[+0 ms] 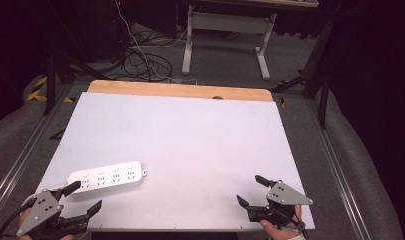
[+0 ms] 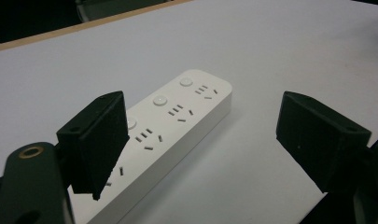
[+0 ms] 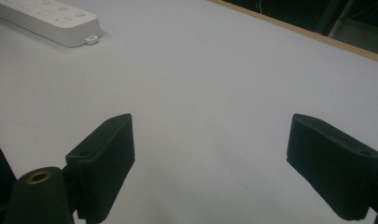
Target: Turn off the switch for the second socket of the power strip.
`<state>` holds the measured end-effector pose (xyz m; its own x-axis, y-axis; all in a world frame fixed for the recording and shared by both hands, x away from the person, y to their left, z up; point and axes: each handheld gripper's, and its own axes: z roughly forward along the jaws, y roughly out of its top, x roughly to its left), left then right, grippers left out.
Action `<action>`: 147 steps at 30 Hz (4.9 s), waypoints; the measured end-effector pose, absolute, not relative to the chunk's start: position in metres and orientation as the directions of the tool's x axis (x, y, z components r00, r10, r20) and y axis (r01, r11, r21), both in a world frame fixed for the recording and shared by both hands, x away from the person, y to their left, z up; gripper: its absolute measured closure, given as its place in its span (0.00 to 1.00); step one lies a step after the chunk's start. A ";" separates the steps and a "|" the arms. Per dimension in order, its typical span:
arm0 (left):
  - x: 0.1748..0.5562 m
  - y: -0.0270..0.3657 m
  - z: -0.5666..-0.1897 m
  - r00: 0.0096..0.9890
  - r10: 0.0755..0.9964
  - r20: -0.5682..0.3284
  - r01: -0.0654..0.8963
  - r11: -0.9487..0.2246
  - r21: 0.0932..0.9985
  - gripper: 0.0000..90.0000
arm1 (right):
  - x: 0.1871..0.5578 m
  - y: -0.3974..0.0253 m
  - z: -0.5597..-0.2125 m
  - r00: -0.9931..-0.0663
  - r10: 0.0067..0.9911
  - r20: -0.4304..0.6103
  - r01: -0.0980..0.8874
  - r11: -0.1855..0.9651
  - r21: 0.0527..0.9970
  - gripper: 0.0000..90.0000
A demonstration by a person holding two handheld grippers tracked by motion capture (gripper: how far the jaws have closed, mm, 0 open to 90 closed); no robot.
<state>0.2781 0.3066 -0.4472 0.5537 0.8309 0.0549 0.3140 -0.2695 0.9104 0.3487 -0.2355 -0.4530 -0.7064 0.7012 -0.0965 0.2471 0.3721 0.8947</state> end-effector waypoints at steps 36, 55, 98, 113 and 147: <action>0.281 0.305 -0.424 0.543 0.839 0.023 0.353 -0.253 0.901 0.26 | 0.354 -0.234 -0.458 -0.714 0.696 -0.080 0.272 0.381 0.884 0.16; 0.308 0.303 -0.402 0.532 0.846 0.038 0.365 -0.270 0.891 0.27 | 0.354 -0.232 -0.460 -0.721 0.689 -0.073 0.278 0.385 0.880 0.16; 0.358 0.307 -0.409 0.561 0.828 -0.002 0.414 -0.278 0.867 0.77 | 0.354 -0.233 -0.460 -0.727 0.683 -0.074 0.274 0.387 0.880 0.16; 0.373 0.316 -0.421 0.488 0.873 -0.003 0.525 -0.291 0.800 1.00 | 0.354 -0.233 -0.460 -0.728 0.681 -0.077 0.269 0.389 0.881 0.15; 0.400 0.304 -0.444 0.482 0.876 -0.005 0.698 -0.380 0.607 1.00 | 0.354 -0.233 -0.461 -0.729 0.679 -0.087 0.269 0.401 0.875 0.14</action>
